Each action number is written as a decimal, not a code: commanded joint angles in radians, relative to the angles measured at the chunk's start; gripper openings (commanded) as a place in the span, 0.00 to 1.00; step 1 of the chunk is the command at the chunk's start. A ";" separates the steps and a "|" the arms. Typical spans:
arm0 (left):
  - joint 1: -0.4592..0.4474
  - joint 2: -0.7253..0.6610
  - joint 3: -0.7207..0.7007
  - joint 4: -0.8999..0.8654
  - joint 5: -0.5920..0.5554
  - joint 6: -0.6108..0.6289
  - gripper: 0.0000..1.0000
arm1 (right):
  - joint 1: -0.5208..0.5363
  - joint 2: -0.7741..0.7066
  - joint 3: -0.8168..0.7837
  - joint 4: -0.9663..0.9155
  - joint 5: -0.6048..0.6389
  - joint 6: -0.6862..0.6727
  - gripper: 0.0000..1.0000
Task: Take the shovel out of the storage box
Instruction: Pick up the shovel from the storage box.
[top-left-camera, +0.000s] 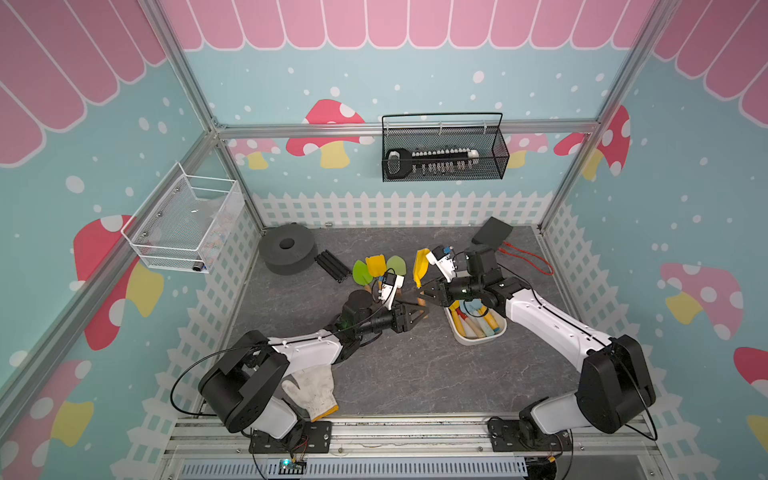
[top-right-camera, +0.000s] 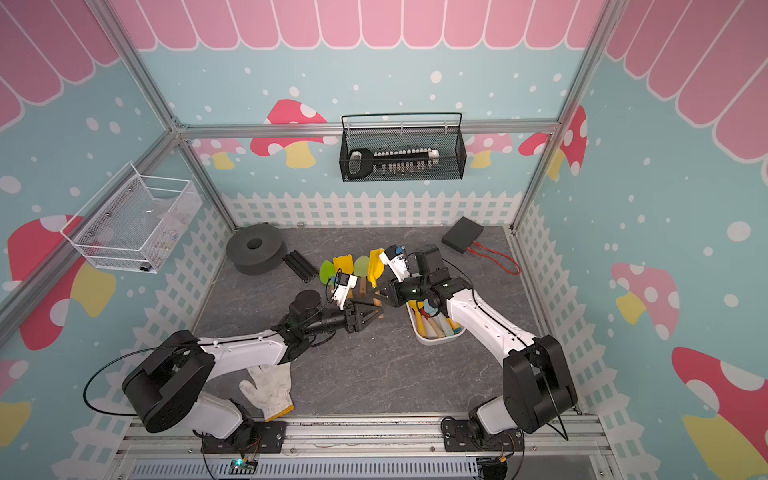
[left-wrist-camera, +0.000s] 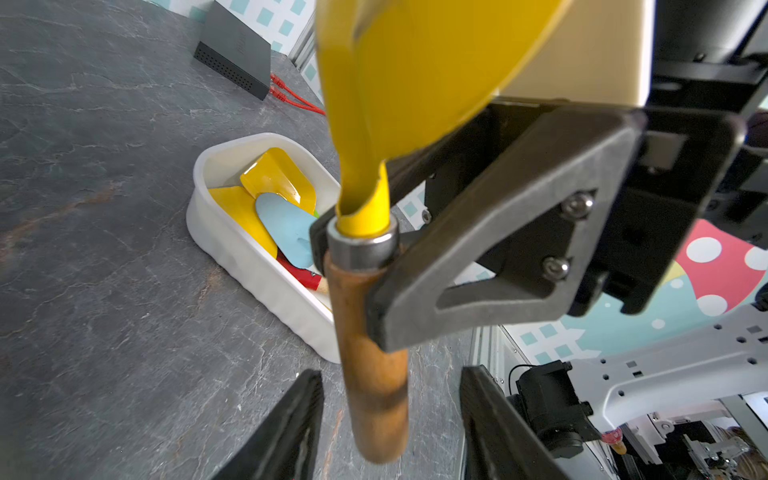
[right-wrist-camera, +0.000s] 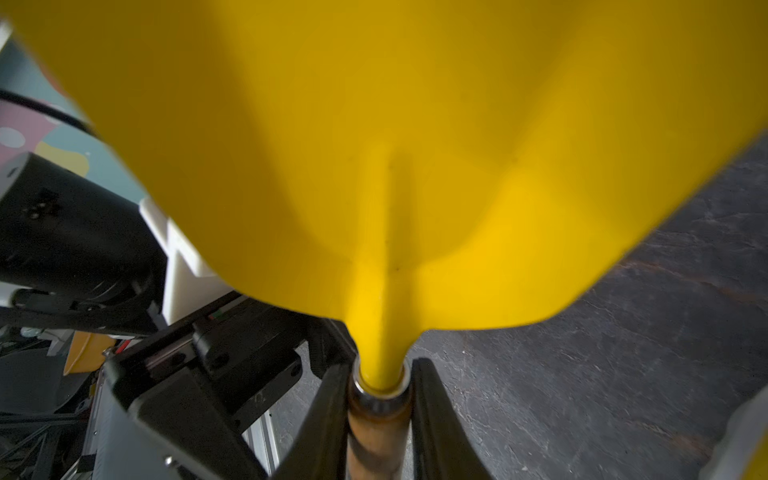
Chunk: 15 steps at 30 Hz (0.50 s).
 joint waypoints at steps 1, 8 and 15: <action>0.009 -0.041 0.008 -0.099 -0.073 0.072 0.57 | 0.000 0.022 0.053 -0.043 0.123 0.001 0.11; 0.008 -0.123 0.023 -0.335 -0.348 0.161 0.57 | 0.000 0.112 0.159 -0.123 0.282 0.048 0.11; 0.009 -0.167 0.035 -0.478 -0.561 0.175 0.60 | 0.001 0.279 0.300 -0.212 0.320 0.085 0.11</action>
